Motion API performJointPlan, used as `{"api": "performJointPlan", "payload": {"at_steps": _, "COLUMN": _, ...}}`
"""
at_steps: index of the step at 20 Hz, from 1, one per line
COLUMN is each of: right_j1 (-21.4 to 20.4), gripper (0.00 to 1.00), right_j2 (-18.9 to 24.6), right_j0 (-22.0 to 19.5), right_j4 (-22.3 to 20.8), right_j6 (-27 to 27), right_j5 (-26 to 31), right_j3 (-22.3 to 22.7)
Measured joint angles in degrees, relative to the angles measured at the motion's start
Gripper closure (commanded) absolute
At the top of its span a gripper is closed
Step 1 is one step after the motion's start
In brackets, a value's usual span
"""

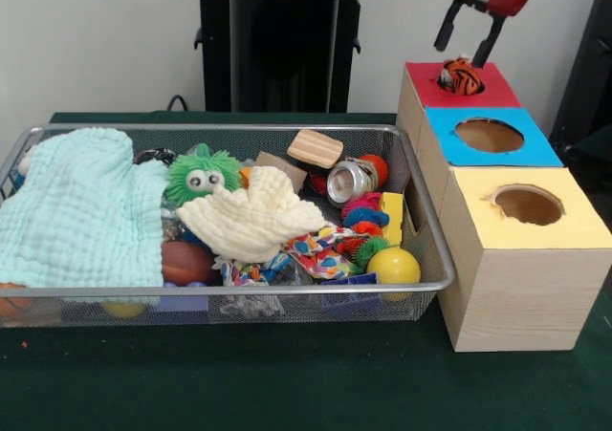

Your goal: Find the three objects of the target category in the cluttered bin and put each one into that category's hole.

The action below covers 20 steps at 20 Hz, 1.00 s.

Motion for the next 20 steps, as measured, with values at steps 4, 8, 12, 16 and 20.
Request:
{"api": "performJointPlan", "payload": {"at_steps": 4, "right_j1": -0.27, "gripper": 0.0, "right_j2": 2.39, "right_j0": -3.5, "right_j4": -0.03, "right_j6": 0.0, "right_j5": -4.7, "right_j3": 0.7}}
{"api": "performJointPlan", "payload": {"at_steps": 8, "right_j1": 0.24, "gripper": 0.0, "right_j2": 4.58, "right_j0": -6.05, "right_j4": -0.52, "right_j6": 0.0, "right_j5": -9.19, "right_j3": 0.77}}
{"api": "performJointPlan", "payload": {"at_steps": 12, "right_j1": 1.42, "gripper": 0.0, "right_j2": 6.79, "right_j0": -7.67, "right_j4": -0.81, "right_j6": 0.0, "right_j5": -13.53, "right_j3": 0.75}}
{"api": "performJointPlan", "payload": {"at_steps": 16, "right_j1": 2.43, "gripper": 0.0, "right_j2": 8.61, "right_j0": -8.35, "right_j4": -0.79, "right_j6": 0.01, "right_j5": -16.31, "right_j3": 0.75}}
{"api": "performJointPlan", "payload": {"at_steps": 20, "right_j1": 1.63, "gripper": 0.0, "right_j2": 8.71, "right_j0": -8.32, "right_j4": -0.89, "right_j6": 0.0, "right_j5": -16.32, "right_j3": 1.21}}
